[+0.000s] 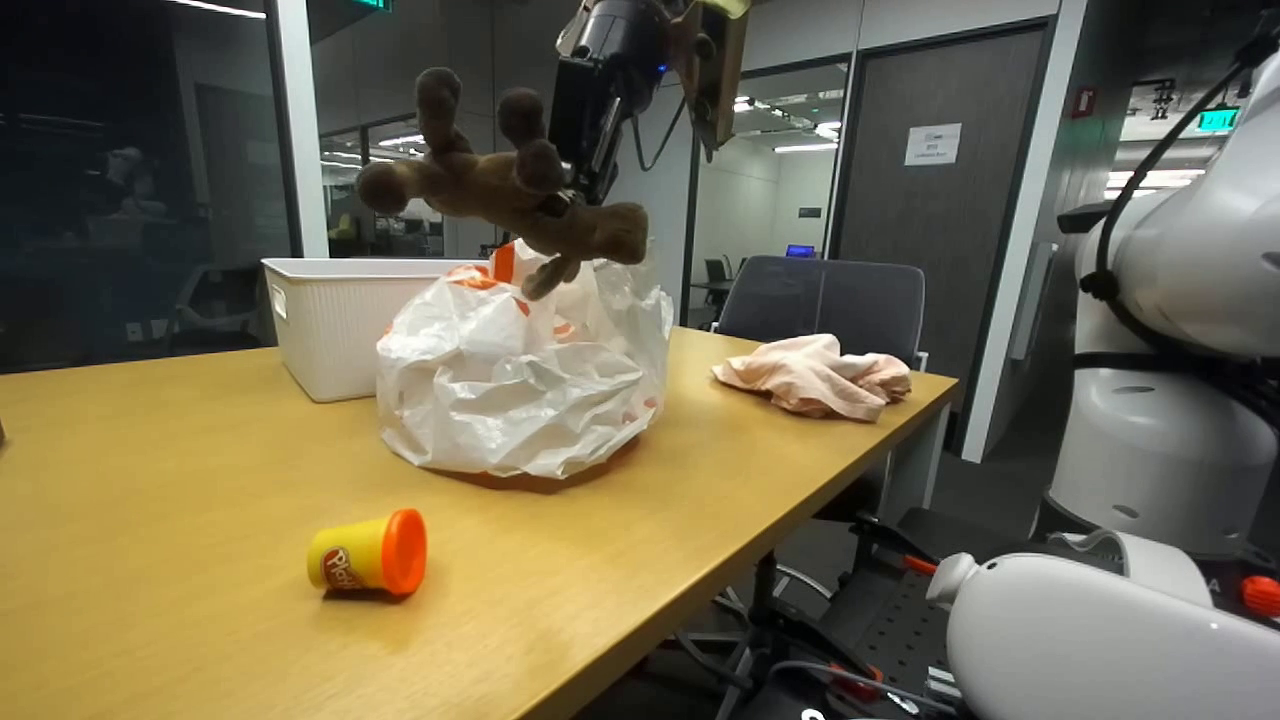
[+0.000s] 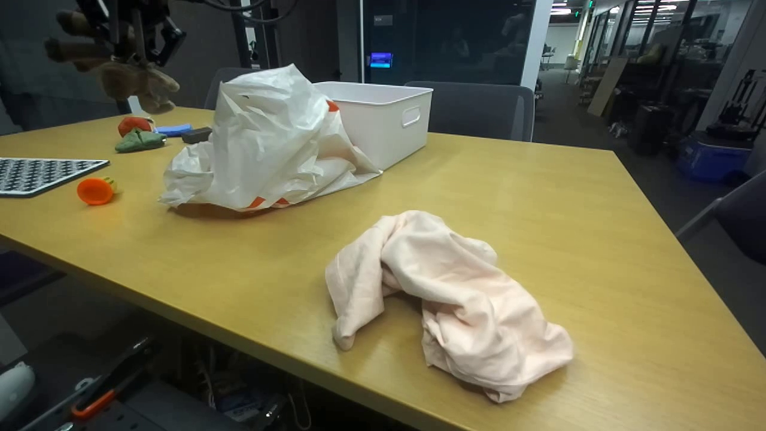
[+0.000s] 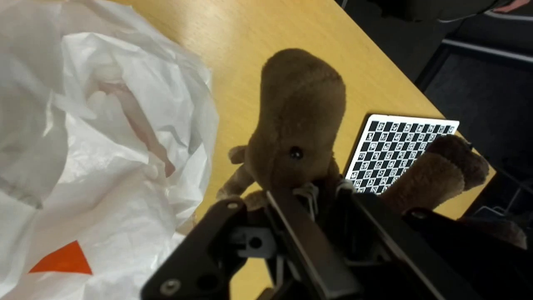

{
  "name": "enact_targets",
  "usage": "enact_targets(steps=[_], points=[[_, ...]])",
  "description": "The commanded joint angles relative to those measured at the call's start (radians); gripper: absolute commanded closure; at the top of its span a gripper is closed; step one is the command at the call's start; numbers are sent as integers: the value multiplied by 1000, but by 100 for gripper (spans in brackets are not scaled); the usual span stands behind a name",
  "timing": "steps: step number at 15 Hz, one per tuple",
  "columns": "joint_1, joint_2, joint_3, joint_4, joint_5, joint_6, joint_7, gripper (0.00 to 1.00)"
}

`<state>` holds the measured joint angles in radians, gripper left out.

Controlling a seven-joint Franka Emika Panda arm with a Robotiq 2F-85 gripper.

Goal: Remove the moose toy from the plastic

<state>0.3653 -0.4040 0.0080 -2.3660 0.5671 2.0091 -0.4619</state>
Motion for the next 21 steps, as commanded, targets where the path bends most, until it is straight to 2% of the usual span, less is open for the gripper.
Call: enact_targets(steps=[1, 3, 5, 6, 8, 12, 14, 21], points=[[0, 47, 63, -22, 40, 11, -21, 95], [4, 88, 111, -37, 46, 71, -11, 94], [2, 119, 140, -43, 45, 121, -16, 64], [-2, 126, 147, -52, 46, 150, -19, 60], [3, 148, 163, -63, 64, 196, -18, 43], [0, 168, 179, -69, 104, 239, -9, 12], [-3, 159, 184, -77, 117, 261, 10, 0], [-9, 141, 217, -119, 101, 450, 142, 0]])
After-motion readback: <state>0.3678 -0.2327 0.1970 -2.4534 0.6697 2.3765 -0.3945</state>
